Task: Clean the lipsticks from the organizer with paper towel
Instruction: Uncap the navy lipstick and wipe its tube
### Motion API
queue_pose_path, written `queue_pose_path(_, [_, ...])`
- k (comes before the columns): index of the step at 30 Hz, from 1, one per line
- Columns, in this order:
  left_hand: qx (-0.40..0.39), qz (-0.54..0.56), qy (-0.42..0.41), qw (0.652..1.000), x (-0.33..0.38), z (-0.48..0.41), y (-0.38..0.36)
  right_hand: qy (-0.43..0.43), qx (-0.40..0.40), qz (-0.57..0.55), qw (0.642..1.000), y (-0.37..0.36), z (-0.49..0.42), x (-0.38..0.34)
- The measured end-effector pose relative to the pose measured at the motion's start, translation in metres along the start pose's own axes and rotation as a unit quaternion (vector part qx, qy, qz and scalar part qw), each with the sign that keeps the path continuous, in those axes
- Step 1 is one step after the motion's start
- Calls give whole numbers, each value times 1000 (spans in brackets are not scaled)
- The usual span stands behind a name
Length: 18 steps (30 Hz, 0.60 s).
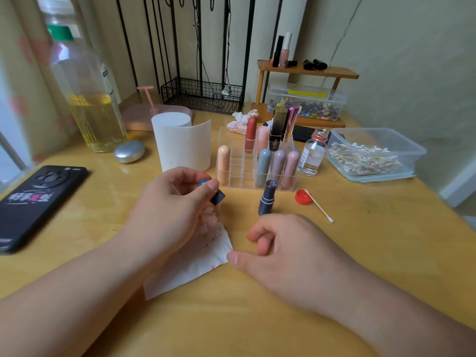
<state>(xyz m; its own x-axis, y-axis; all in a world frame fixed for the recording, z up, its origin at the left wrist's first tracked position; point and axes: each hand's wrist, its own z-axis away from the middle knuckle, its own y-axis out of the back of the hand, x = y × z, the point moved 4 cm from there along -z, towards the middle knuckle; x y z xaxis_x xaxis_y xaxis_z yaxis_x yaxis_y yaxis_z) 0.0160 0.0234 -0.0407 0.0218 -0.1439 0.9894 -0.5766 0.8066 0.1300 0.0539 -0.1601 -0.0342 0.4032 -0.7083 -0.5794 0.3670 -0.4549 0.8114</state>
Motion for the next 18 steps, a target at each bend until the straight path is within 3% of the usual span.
queue_pose_path(5, [12, -26, -11, 1000, 2, 6, -2, 65, 29, 118, 990, -13, 3, -23])
queue_pose_path(12, [-10, 50, 7, 999, 3, 13, -6, 122, 15, 40, 992, -29, 3, -32])
queue_pose_path(15, [-107, 184, 38, 976, 9, 19, -12, 93, -47, -93, 990, -22, 1, -22])
queue_pose_path(18, [-270, 292, 80, 914, 15, 24, -19, 75, -118, -238, 961, 1, 3, -15])
